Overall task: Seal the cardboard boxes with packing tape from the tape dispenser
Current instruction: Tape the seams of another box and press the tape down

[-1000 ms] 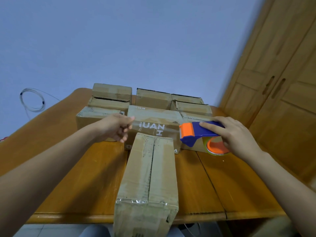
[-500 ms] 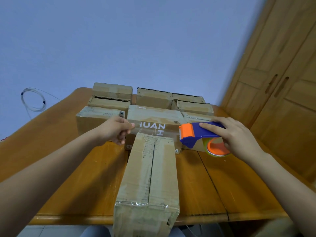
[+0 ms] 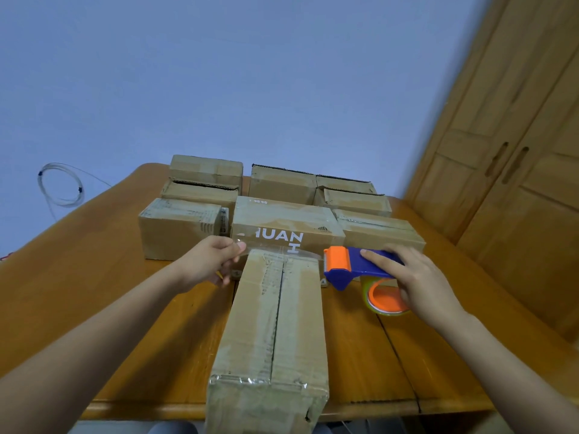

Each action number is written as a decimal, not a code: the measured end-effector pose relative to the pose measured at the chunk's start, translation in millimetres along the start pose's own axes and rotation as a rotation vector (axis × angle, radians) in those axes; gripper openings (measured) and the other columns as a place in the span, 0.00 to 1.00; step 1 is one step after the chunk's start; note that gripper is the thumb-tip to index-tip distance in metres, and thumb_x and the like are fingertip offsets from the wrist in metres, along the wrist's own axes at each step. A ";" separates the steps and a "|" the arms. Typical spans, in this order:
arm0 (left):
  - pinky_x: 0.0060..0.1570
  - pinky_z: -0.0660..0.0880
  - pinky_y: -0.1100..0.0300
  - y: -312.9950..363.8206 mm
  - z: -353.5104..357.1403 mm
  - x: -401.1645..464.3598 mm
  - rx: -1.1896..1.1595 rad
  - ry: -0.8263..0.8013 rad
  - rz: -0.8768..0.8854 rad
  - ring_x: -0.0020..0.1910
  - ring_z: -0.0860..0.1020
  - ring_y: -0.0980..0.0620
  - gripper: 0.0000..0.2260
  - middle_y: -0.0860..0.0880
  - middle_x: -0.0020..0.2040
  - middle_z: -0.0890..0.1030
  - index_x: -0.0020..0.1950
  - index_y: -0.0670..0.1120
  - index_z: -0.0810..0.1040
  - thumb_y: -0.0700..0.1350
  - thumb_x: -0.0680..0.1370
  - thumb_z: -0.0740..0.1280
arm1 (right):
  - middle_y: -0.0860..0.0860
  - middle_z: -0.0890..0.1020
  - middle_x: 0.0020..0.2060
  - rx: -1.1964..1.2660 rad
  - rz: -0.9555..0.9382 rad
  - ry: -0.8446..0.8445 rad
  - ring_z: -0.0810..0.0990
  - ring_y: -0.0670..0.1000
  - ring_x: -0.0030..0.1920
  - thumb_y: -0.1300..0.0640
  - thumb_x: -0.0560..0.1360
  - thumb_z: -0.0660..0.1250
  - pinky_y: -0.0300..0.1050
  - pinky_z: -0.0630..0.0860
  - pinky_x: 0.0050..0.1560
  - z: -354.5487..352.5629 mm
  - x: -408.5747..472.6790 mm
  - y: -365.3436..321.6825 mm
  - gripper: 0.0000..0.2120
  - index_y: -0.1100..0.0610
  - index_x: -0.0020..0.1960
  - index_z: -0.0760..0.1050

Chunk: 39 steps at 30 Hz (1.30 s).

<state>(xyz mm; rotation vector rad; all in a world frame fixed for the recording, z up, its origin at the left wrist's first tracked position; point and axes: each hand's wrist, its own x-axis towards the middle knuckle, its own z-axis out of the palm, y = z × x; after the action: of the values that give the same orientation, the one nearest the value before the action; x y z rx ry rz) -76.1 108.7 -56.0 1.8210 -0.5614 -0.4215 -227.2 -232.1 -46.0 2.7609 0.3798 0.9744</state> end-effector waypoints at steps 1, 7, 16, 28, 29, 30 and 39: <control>0.30 0.73 0.61 -2.5 3.1 -1.3 -0.019 0.011 0.011 0.28 0.71 0.51 0.15 0.52 0.27 0.66 0.39 0.43 0.68 0.50 0.82 0.59 | 0.59 0.79 0.54 0.016 0.031 0.003 0.80 0.61 0.50 0.73 0.58 0.78 0.53 0.78 0.43 4.5 -4.1 -2.5 0.46 0.49 0.69 0.66; 0.27 0.72 0.64 -15.1 22.5 -2.9 -0.195 0.124 -0.005 0.26 0.70 0.54 0.17 0.52 0.26 0.67 0.36 0.44 0.68 0.50 0.82 0.58 | 0.55 0.76 0.57 0.247 0.213 0.050 0.72 0.53 0.56 0.77 0.65 0.70 0.48 0.76 0.47 37.5 -24.2 -22.2 0.42 0.46 0.71 0.64; 0.30 0.68 0.64 -29.7 41.8 0.7 -0.311 0.195 0.003 0.32 0.70 0.49 0.17 0.41 0.36 0.72 0.46 0.36 0.76 0.49 0.82 0.58 | 0.55 0.75 0.59 0.493 0.435 0.137 0.74 0.53 0.59 0.71 0.69 0.57 0.25 0.70 0.48 73.6 -40.9 -58.2 0.36 0.43 0.71 0.64; 0.32 0.67 0.60 7.4 8.1 9.0 -0.162 0.192 -0.043 0.25 0.66 0.53 0.18 0.51 0.25 0.65 0.31 0.45 0.68 0.46 0.81 0.62 | 0.52 0.73 0.60 0.470 0.457 0.133 0.70 0.50 0.59 0.82 0.65 0.65 0.35 0.72 0.47 64.4 -46.1 -47.1 0.57 0.27 0.70 0.55; 0.33 0.67 0.60 4.1 9.5 8.4 -0.136 0.184 -0.035 0.26 0.66 0.52 0.18 0.51 0.26 0.65 0.31 0.46 0.67 0.47 0.81 0.62 | 0.51 0.73 0.60 0.475 0.456 0.135 0.71 0.51 0.59 0.81 0.66 0.65 0.34 0.72 0.46 65.3 -47.0 -47.4 0.56 0.27 0.70 0.55; 0.33 0.67 0.59 -1.1 11.4 7.1 -0.105 0.175 -0.033 0.27 0.66 0.52 0.18 0.51 0.27 0.65 0.32 0.47 0.67 0.49 0.81 0.61 | 0.50 0.72 0.59 0.484 0.455 0.139 0.71 0.51 0.59 0.81 0.67 0.65 0.32 0.72 0.46 67.1 -48.0 -48.3 0.55 0.27 0.70 0.55; 0.28 0.65 0.65 -15.9 37.8 4.3 -0.149 0.217 -0.026 0.28 0.69 0.53 0.19 0.48 0.29 0.70 0.36 0.42 0.71 0.51 0.83 0.57 | 0.53 0.73 0.60 0.539 0.492 0.158 0.74 0.57 0.60 0.75 0.70 0.61 0.23 0.70 0.50 80.1 -51.0 -61.4 0.37 0.45 0.70 0.67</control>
<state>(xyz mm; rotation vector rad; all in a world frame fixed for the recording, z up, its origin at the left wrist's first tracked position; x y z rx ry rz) -90.4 80.8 -82.8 1.7060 -0.3475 -0.2716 -225.4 -196.5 -153.3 3.3676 -0.0394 1.3771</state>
